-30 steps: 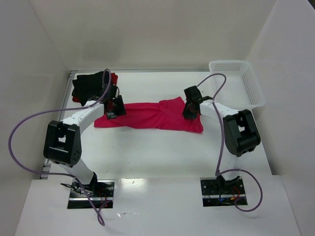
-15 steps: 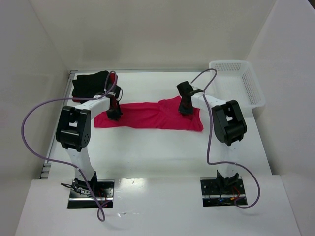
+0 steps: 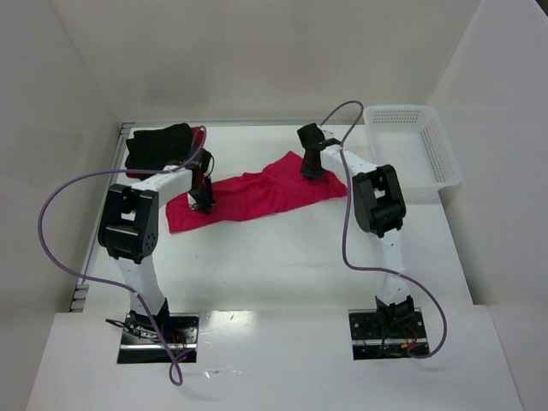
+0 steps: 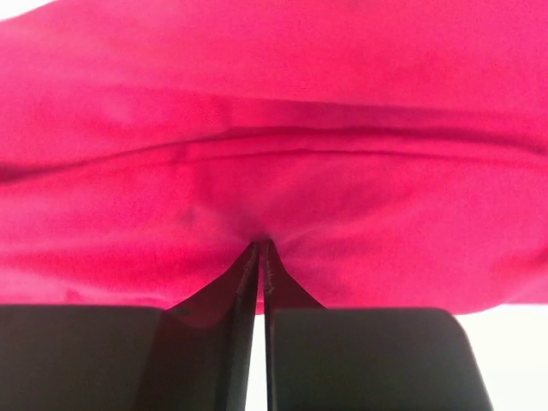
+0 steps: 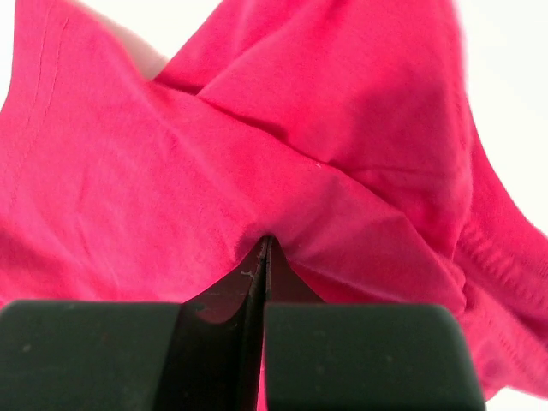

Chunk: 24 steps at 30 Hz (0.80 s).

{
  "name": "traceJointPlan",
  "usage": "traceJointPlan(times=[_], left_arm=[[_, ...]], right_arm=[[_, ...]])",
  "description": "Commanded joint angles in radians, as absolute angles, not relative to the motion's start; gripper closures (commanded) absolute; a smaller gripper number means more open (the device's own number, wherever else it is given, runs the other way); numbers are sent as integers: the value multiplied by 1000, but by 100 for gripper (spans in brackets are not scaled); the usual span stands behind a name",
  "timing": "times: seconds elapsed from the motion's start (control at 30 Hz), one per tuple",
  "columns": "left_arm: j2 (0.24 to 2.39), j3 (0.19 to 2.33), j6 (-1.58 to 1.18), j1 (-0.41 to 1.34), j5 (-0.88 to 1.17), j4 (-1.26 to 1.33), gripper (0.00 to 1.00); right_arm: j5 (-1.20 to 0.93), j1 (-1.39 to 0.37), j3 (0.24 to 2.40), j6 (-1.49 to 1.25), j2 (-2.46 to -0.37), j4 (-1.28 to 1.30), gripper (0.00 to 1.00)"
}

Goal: Fold and stack the t-shirts
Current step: Rotate the tshirt 90 degrees

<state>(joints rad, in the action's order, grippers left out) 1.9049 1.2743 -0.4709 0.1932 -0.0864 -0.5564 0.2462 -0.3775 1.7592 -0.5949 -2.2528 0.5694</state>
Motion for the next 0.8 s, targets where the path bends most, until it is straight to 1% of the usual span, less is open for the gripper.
traceJointPlan(times=[0.0,0.23,0.37,0.5,0.63,0.77], left_arm=[[1917,1235,-433,219,41,-621,91],[1898,1178,-405,304,153,-644,92],[1907,1167,-387,370,215,-658,96],[1861,1134,-368,445,293,-667,97],[1861,1111,-359,528,360,-638,97],[1861,1111,-350,626,353,-586,97]], right_arm=[[247,-387,1882,-560,-2353,591,100],[222,-387,2026,-560,-2460,591,100],[250,-387,2104,-560,-2508,600,100],[278,-387,2173,-540,-2529,600,100],[278,-387,2232,-520,-2549,588,100],[238,-387,2295,-511,-2586,557,100]])
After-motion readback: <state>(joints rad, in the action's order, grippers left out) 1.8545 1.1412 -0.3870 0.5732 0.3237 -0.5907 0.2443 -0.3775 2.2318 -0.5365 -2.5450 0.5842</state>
